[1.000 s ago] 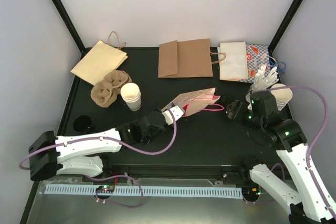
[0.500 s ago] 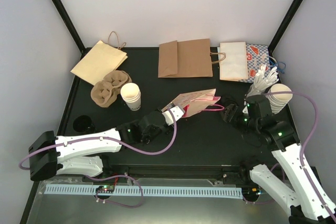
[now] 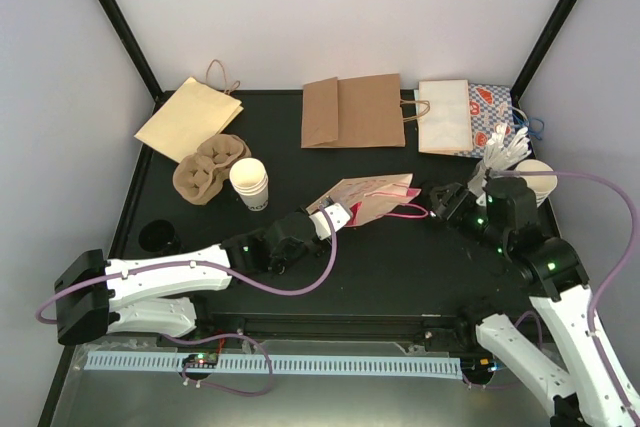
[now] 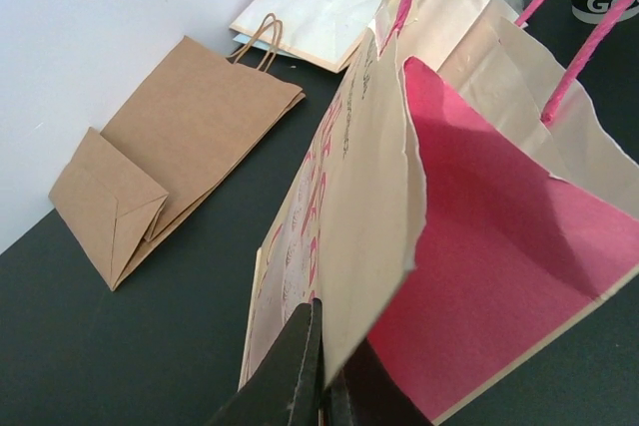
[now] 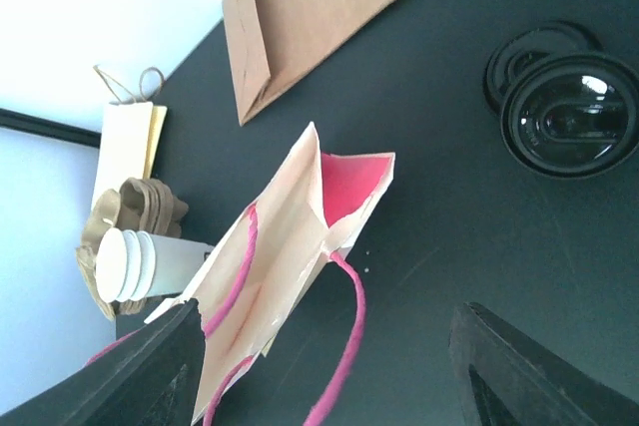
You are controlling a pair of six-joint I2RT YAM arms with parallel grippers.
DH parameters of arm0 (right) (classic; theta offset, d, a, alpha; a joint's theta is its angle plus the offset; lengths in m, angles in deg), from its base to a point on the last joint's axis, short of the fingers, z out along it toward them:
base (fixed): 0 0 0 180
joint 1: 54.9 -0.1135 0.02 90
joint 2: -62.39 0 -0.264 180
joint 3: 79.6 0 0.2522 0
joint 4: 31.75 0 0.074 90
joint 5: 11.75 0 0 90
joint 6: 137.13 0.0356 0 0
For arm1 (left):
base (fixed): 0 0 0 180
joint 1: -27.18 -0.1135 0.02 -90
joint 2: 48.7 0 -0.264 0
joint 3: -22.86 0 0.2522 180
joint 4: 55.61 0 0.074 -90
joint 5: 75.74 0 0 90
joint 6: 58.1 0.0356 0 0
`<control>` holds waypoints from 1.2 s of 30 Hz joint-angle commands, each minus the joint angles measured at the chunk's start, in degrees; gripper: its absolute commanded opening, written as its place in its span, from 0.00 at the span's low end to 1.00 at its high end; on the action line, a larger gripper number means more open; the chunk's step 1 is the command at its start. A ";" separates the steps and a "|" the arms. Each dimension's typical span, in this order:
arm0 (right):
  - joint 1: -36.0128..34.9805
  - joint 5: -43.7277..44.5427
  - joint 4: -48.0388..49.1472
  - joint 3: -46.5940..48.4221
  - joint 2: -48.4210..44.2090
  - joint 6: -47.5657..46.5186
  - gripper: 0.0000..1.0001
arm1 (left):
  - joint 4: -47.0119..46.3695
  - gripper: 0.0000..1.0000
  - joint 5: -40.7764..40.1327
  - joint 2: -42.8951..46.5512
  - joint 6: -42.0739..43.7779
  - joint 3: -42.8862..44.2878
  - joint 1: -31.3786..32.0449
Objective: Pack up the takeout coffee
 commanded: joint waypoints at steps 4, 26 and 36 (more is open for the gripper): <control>-0.31 -4.43 3.03 -2.93 2.34 1.44 0.68 | -0.12 0.02 0.51 1.04 -0.87 0.82 0.32; -0.31 -15.67 9.85 -9.76 3.82 -1.90 0.01 | 3.55 0.31 5.59 2.85 -3.45 3.58 0.27; -0.30 -20.02 11.44 -3.71 8.49 -9.19 0.01 | 13.46 0.99 9.32 11.15 -16.23 9.58 0.25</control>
